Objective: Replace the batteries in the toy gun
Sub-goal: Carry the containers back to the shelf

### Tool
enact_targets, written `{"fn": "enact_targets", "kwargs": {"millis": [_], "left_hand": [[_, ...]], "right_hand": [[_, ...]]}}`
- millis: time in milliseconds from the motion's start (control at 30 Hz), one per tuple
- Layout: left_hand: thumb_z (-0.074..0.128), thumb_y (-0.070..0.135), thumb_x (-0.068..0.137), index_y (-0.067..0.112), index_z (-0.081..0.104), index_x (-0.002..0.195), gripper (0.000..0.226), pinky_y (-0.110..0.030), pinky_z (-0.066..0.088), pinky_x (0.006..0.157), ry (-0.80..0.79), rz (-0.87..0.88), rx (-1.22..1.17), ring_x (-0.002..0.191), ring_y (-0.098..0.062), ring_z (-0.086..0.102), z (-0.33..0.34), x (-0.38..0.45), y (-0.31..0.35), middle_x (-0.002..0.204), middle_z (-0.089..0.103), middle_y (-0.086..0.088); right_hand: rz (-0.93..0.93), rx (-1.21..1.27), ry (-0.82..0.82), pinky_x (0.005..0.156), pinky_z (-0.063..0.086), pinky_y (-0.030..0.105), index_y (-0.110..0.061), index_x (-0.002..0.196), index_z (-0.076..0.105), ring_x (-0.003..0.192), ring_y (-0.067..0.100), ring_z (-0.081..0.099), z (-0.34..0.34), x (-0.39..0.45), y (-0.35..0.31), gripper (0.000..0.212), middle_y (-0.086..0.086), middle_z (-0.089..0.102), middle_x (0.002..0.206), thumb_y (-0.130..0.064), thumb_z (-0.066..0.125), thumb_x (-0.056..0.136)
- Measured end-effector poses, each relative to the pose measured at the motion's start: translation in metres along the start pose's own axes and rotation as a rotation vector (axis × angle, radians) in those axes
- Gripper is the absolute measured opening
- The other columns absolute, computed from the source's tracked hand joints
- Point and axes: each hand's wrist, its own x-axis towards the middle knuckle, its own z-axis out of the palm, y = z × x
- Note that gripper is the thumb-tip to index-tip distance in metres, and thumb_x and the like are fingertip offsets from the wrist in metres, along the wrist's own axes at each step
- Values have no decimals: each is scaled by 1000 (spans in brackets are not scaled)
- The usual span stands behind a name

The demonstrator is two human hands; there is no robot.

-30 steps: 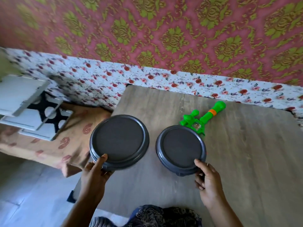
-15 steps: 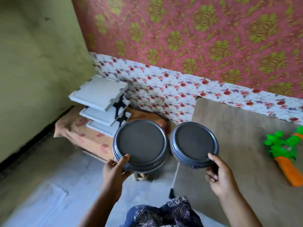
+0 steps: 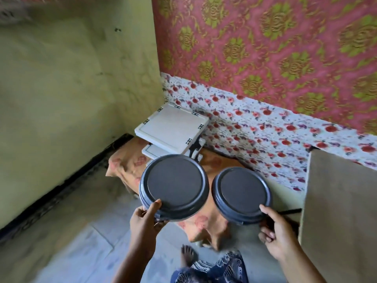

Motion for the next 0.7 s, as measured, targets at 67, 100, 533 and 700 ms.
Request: {"fn": "enact_targets", "kwargs": {"millis": [67, 100, 533, 700], "left_hand": [[60, 11, 88, 11, 49, 80, 13, -29, 54, 57, -23, 19, 11, 69, -24, 59, 5, 29, 17, 82, 59, -14], [60, 11, 88, 10, 49, 82, 13, -32, 54, 63, -28, 27, 13, 71, -24, 59, 8, 40, 25, 84, 59, -15], [65, 14, 85, 7, 55, 97, 18, -33, 54, 67, -138, -37, 76, 80, -28, 63, 59, 187, 92, 97, 64, -19], [65, 12, 84, 8, 52, 81, 14, -37, 53, 72, -240, -81, 113, 83, -30, 64, 78, 241, 106, 92, 62, -18]], "right_hand": [[1, 21, 9, 30, 14, 10, -13, 70, 47, 21, 5, 18, 22, 21, 1, 18, -8, 30, 33, -12, 57, 85], [-6, 20, 29, 30, 14, 9, -13, 69, 46, 21, 5, 18, 31, 30, 1, 20, -9, 29, 32, -12, 58, 84], [-115, 40, 153, 30, 17, 11, -13, 71, 41, 24, 5, 20, 122, 104, -10, 27, -6, 31, 38, -10, 67, 78], [-112, 82, 185, 31, 19, 11, -11, 71, 37, 22, 7, 19, 135, 97, 14, 28, -6, 27, 32, -14, 63, 82]]}}
